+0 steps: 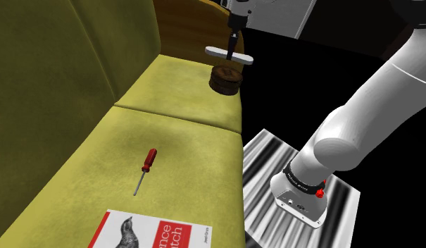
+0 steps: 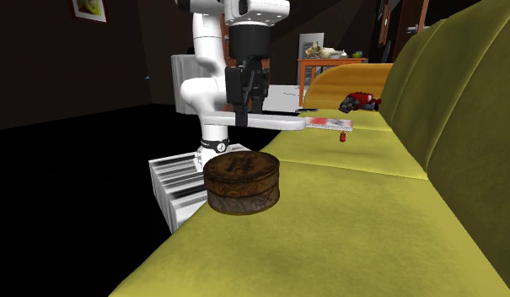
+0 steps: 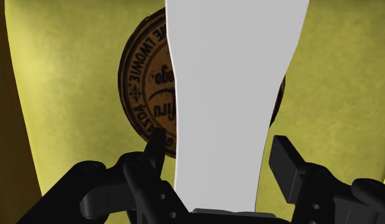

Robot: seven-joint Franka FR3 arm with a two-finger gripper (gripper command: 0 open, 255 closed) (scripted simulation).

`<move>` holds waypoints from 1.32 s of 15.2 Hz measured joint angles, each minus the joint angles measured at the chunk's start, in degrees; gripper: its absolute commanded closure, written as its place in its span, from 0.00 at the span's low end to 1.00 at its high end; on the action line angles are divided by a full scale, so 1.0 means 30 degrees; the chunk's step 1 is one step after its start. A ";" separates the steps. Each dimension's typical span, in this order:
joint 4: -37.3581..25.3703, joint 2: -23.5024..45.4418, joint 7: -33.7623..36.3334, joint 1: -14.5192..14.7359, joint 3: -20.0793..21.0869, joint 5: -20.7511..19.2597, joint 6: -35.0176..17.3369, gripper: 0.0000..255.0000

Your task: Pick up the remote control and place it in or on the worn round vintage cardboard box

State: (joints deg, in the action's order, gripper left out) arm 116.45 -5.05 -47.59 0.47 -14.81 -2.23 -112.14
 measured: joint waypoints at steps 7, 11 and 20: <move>0.0868 0.0465 -0.0666 -0.0282 -0.0362 0.0086 -0.1322 1.00; 0.1568 0.0771 -0.0715 -0.0293 -0.0389 0.0163 -0.2318 1.00; 0.2234 0.1239 -0.0791 -0.0300 -0.0411 0.0295 -0.3444 1.00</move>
State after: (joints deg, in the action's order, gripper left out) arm 123.15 -1.34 -49.96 -0.43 -16.04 -1.34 -122.47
